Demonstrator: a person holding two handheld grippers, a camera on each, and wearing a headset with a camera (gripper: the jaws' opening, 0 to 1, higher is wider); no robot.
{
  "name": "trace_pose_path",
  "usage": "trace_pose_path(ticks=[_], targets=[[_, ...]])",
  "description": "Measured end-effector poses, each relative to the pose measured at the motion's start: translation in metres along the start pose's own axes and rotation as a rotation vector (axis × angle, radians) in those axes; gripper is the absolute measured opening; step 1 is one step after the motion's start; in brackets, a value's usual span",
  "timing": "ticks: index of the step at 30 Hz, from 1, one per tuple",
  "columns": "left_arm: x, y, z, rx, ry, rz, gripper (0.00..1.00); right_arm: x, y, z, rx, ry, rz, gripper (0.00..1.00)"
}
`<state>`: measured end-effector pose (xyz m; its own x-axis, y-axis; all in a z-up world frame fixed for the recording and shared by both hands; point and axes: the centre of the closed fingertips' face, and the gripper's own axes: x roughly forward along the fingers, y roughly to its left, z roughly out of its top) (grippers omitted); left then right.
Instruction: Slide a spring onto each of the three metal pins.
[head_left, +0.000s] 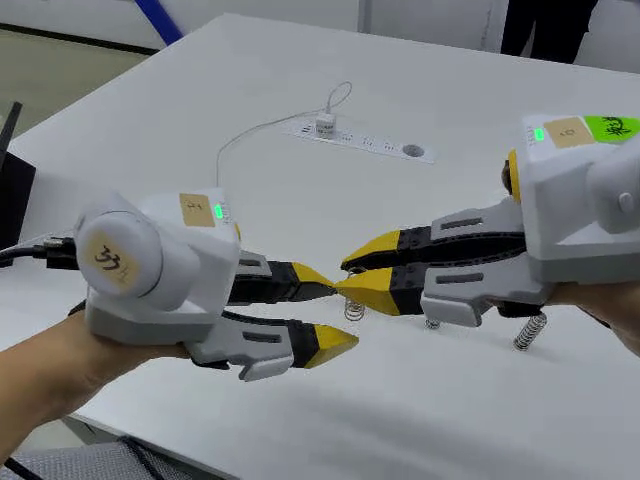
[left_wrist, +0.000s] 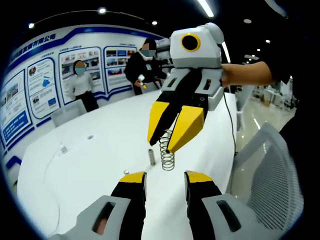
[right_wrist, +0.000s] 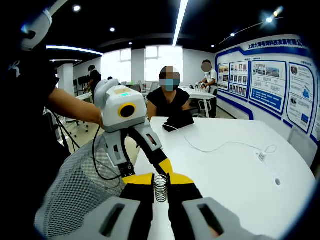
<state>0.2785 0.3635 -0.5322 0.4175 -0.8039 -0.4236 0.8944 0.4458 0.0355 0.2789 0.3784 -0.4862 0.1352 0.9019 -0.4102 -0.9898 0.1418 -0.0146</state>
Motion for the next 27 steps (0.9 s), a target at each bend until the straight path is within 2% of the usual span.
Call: trace_pose_path(ticks=[5, 14, 23, 27], targets=[[-0.006, 0.007, -0.003, -0.032, -0.015, 0.034, 0.39, 0.002, -0.011, -0.002, 0.047, -0.01, -0.024, 0.1], [-0.017, 0.022, -0.018, -0.078, -0.001, 0.086, 0.55, 0.002, -0.038, -0.013, 0.092, 0.001, -0.106, 0.1], [-0.021, 0.028, -0.032, -0.121, 0.007, 0.108, 0.64, 0.005, -0.064, -0.02, 0.141, -0.007, -0.182, 0.1], [-0.021, 0.028, -0.041, -0.15, 0.002, 0.118, 0.65, 0.005, -0.079, -0.024, 0.143, -0.006, -0.234, 0.1]])
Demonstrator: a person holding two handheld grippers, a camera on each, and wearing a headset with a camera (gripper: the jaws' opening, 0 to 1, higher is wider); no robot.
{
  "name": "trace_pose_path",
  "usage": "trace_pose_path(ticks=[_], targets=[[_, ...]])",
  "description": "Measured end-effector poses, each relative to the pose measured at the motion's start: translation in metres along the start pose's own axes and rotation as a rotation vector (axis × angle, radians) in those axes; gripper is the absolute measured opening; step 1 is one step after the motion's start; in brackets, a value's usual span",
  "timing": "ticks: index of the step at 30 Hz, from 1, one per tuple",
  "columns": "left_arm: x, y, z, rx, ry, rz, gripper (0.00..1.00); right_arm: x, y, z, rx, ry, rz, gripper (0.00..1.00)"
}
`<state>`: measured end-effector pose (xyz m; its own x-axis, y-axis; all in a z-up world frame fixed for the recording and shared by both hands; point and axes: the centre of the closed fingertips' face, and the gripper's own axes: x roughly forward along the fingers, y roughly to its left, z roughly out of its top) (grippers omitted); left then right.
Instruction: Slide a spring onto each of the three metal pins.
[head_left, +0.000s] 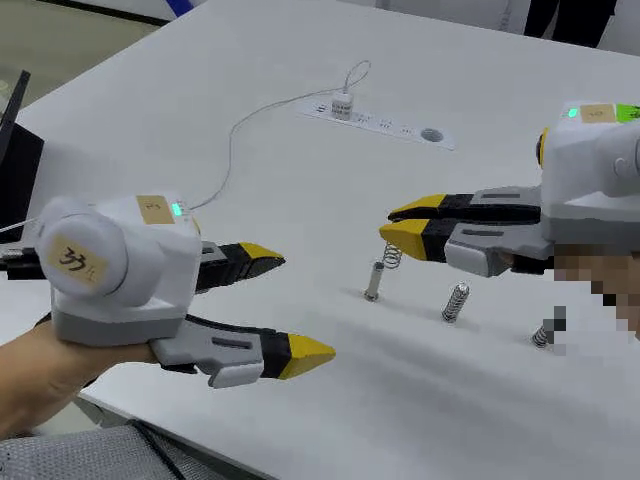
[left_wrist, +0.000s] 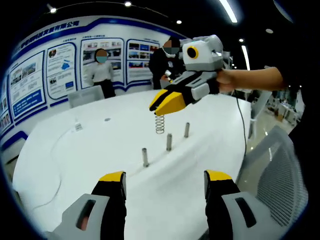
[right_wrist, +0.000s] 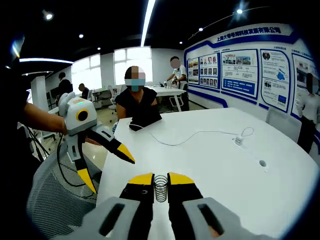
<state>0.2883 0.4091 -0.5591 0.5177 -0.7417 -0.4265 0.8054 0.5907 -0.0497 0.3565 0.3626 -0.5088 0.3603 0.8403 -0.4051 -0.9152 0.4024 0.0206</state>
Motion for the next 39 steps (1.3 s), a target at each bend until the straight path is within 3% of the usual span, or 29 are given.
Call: trace_pose_path(ticks=[10, 22, 32, 39], targets=[[-0.004, 0.012, -0.008, -0.05, -0.018, 0.046, 0.7, 0.014, -0.021, -0.007, 0.031, 0.008, -0.05, 0.1], [-0.005, 0.016, -0.023, -0.096, -0.019, 0.056, 0.71, 0.034, -0.038, -0.032, 0.074, 0.043, -0.077, 0.1], [-0.003, 0.017, -0.028, -0.12, -0.014, 0.058, 0.7, 0.041, -0.044, -0.044, 0.129, 0.045, -0.094, 0.1], [-0.002, 0.015, -0.03, -0.123, -0.007, 0.049, 0.7, 0.046, -0.046, -0.052, 0.127, 0.067, -0.103, 0.1]])
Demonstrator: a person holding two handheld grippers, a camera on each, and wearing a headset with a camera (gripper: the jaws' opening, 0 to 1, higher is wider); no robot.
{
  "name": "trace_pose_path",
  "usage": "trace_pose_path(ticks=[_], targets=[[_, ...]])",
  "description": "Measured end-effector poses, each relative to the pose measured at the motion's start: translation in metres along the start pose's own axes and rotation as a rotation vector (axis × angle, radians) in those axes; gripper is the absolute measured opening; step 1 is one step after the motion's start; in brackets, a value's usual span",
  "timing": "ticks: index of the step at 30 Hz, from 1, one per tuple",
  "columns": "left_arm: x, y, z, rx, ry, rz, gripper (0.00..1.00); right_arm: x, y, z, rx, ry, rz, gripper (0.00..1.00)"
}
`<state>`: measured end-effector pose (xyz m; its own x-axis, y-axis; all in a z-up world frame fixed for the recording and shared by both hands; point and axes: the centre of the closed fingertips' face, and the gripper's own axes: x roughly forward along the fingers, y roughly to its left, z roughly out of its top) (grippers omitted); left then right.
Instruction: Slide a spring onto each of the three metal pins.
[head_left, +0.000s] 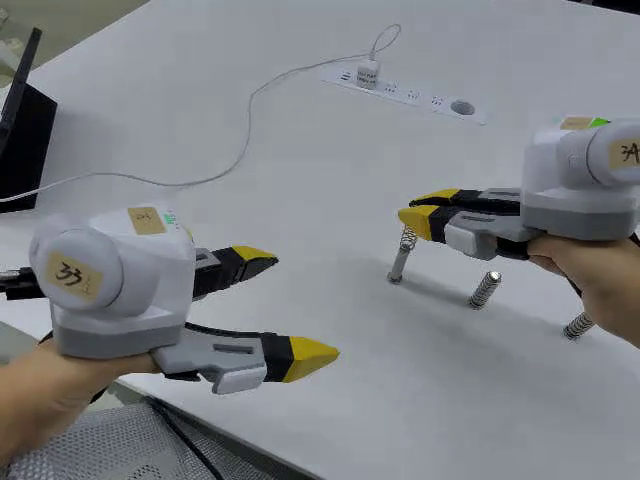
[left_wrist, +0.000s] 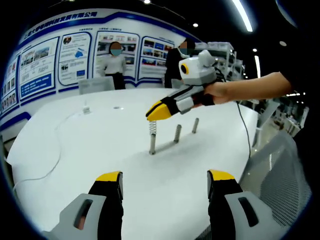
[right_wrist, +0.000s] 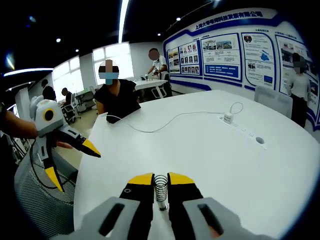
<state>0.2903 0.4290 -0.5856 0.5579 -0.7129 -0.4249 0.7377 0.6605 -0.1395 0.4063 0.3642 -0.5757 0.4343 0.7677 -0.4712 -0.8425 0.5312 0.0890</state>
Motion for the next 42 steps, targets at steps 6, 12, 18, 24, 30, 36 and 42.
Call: trace_pose_path(ticks=[6, 12, 18, 24, 30, 36, 42], targets=[[0.0, 0.002, 0.0, -0.01, 0.001, 0.007, 0.7, 0.003, 0.004, -0.006, -0.001, 0.013, 0.013, 0.1], [0.0, 0.001, -0.002, -0.01, 0.009, 0.006, 0.7, 0.005, 0.006, -0.015, -0.013, 0.026, 0.007, 0.1], [-0.002, 0.003, 0.0, -0.022, 0.001, 0.012, 0.69, 0.008, 0.004, -0.025, -0.022, 0.045, -0.005, 0.11], [-0.003, 0.006, -0.001, -0.029, -0.002, 0.018, 0.69, 0.011, 0.003, -0.035, -0.031, 0.065, -0.009, 0.11], [-0.003, 0.005, -0.001, -0.027, -0.001, 0.013, 0.68, 0.013, 0.004, -0.042, -0.051, 0.086, -0.011, 0.11], [-0.003, 0.006, -0.002, -0.029, 0.003, 0.013, 0.67, 0.015, 0.004, -0.048, -0.057, 0.102, -0.009, 0.11], [-0.002, 0.004, -0.002, -0.03, 0.001, 0.007, 0.67, 0.018, 0.003, -0.055, -0.065, 0.12, -0.01, 0.11]])
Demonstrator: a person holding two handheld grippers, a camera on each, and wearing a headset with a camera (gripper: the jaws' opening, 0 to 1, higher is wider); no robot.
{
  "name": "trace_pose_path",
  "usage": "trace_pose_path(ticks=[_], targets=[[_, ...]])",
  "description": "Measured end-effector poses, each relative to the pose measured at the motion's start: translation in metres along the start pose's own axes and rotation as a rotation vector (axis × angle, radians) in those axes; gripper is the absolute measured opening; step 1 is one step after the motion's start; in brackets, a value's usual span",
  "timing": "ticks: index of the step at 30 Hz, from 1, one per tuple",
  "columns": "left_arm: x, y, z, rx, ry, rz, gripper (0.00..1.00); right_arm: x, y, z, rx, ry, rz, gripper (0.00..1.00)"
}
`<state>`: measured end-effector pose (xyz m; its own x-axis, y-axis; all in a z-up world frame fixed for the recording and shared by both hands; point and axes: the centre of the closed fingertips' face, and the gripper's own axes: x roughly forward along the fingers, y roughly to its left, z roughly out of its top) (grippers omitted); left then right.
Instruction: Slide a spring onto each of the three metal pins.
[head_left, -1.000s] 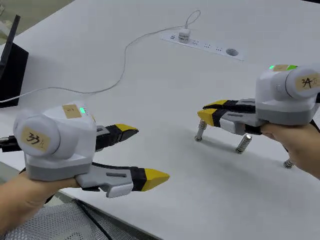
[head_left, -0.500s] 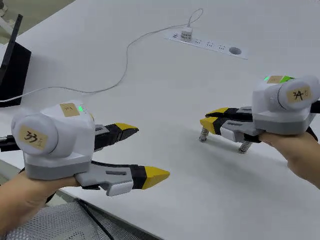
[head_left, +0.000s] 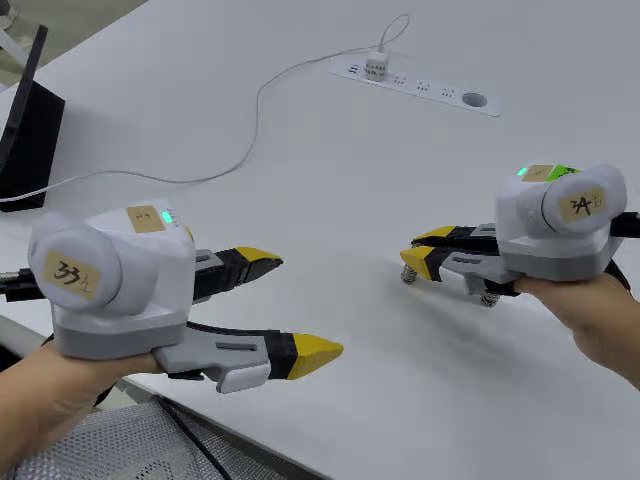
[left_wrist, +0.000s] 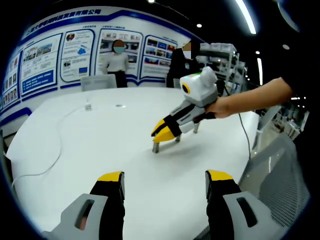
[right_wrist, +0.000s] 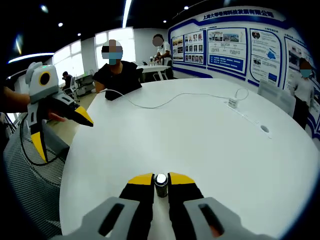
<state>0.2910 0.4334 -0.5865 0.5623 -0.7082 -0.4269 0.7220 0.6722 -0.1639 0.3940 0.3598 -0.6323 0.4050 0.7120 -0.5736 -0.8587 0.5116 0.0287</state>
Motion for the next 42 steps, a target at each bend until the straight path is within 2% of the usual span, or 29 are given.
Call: trace_pose_path(ticks=[9, 15, 25, 28, 30, 36, 42], targets=[[0.0, 0.002, 0.0, -0.009, -0.004, 0.002, 0.67, -0.001, 0.0, 0.0, 0.002, -0.002, -0.008, 0.11], [0.0, 0.003, -0.001, -0.009, -0.003, 0.003, 0.66, -0.001, 0.0, -0.003, -0.008, 0.019, -0.006, 0.12], [0.0, 0.002, -0.002, -0.003, 0.005, 0.003, 0.66, -0.009, -0.004, 0.006, -0.011, 0.0, -0.029, 0.15], [0.0, 0.002, -0.002, -0.005, 0.006, 0.004, 0.66, -0.015, -0.004, 0.012, -0.012, -0.017, -0.036, 0.15], [0.0, 0.0, 0.001, -0.013, -0.012, -0.008, 0.66, -0.02, -0.004, 0.016, -0.021, -0.025, -0.041, 0.15], [0.0, 0.002, 0.001, -0.018, -0.012, -0.001, 0.66, -0.047, -0.006, 0.026, -0.021, -0.071, -0.064, 0.15], [-0.002, 0.003, 0.009, -0.029, -0.023, -0.001, 0.66, -0.077, -0.006, 0.022, 0.015, -0.1, -0.086, 0.17]])
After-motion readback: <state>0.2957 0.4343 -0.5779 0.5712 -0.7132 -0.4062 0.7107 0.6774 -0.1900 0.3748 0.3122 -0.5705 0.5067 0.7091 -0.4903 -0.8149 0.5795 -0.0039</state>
